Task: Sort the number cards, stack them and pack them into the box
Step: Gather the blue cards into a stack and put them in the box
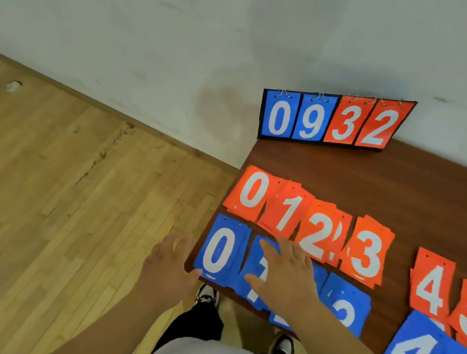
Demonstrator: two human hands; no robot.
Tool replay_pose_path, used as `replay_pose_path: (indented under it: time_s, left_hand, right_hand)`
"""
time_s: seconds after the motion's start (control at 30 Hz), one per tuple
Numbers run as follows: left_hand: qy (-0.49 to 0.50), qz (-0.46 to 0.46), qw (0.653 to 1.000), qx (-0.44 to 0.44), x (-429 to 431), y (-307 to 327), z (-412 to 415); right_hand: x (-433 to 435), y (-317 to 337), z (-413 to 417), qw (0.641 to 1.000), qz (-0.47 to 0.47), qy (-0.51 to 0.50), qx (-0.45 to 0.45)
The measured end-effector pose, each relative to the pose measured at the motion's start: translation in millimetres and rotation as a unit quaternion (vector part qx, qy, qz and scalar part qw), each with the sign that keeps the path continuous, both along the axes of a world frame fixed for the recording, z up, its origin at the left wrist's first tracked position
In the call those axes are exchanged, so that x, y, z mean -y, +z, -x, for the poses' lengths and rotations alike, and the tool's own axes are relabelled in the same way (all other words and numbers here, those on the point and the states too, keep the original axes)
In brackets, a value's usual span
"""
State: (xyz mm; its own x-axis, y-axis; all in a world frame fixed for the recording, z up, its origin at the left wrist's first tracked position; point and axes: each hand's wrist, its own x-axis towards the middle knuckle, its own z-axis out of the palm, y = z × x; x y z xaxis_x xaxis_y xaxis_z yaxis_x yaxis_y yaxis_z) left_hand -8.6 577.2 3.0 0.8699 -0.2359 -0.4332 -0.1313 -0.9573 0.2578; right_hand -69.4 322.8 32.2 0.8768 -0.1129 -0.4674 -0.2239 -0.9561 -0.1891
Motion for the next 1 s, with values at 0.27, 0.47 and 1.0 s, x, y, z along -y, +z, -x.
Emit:
replay_pose_path:
  time_s: [0.27,0.47,1.0]
  left_hand:
    - [-0.114,0.056,0.99,-0.061,-23.3,-35.7,-52.2]
    - [-0.076,0.157,0.971,-0.164,-29.6,-40.3,-64.3]
    - [0.127,0.302,0.924,-0.199,-26.8,-33.7,-70.1]
  right_hand:
    - [-64.1,-39.3,-33.8,0.996,0.056,0.003,-0.068]
    - [-79.7,-43.1,-41.6,0.994,0.069,-0.038,-0.077]
    - [-98.8,-30.0,-63.9,0.982,-0.136,-0.128,-0.025]
